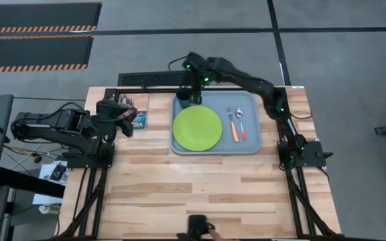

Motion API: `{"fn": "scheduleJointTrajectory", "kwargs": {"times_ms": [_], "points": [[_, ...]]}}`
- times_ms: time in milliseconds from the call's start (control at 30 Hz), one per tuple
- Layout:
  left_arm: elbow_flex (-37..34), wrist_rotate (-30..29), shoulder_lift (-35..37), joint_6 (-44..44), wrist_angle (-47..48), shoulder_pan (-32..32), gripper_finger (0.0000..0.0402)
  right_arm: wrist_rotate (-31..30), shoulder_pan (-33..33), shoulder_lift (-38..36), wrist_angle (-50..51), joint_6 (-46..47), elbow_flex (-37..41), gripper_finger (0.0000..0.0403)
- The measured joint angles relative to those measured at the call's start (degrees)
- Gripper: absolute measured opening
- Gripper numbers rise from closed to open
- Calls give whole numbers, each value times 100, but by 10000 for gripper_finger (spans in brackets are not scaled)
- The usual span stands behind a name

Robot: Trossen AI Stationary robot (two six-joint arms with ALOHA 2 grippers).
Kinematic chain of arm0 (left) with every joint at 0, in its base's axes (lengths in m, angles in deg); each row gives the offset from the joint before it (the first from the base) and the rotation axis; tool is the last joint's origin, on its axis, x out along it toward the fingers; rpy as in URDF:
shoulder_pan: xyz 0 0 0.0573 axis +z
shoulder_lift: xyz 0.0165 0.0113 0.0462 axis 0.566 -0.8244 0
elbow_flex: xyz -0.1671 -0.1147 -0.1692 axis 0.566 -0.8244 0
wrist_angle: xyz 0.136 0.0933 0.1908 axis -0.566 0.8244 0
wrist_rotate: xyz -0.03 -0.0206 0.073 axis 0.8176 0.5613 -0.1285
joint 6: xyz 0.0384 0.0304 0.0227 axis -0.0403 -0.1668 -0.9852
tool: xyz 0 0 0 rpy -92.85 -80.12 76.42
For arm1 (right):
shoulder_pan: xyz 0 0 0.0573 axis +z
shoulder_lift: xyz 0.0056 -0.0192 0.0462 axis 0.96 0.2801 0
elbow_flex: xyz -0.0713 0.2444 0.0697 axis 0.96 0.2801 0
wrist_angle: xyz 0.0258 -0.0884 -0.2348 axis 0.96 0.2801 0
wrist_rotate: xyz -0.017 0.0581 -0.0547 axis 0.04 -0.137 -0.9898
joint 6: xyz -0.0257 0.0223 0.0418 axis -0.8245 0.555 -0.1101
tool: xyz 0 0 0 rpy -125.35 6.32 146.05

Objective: Pick and place plate/cup/fork/spoon on tray
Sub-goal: Move the gray tray to the center of the table

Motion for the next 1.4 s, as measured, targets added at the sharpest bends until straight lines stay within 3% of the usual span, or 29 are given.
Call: {"fn": "scheduleJointTrajectory", "kwargs": {"times_ms": [167, 333, 400, 600, 733, 933, 1100, 1267, 1400], "points": [[2, 158, -121, -586, -1171, 124, 218, 116, -413, -802, 1168, 641, -23, 191], [4, 1277, -764, -1633, -2498, 994, 218, 334, -1237, -1458, 2843, 1744, 38, 185], [4, 1883, -1204, -1897, -2755, 1566, 218, 473, -1522, -1754, 2922, 2175, 356, 183], [-477, 3464, -2389, -1948, -3702, 3082, 218, 467, -1945, -3085, 1994, 2971, 2631, 183], [-1225, 4787, -2819, -1575, -5264, 3943, 218, 31, -2009, -4010, 463, 3499, 4770, 182], [-2135, 5783, -3532, -514, -7489, 4959, 216, 19, -2534, -4776, -1988, 4430, 7230, 169], [-1985, 5719, -4266, -459, -7748, 5413, 201, 61, -3045, -4654, -2999, 4671, 7948, 161], [-1558, 6202, -4995, -420, -8114, 5542, 188, 55, -3322, -4235, -2890, 4707, 8090, 161], [-1224, 6087, -5448, -444, -8113, 5524, 183, -44, -3438, -3858, -2927, 4843, 8107, 163]]}}
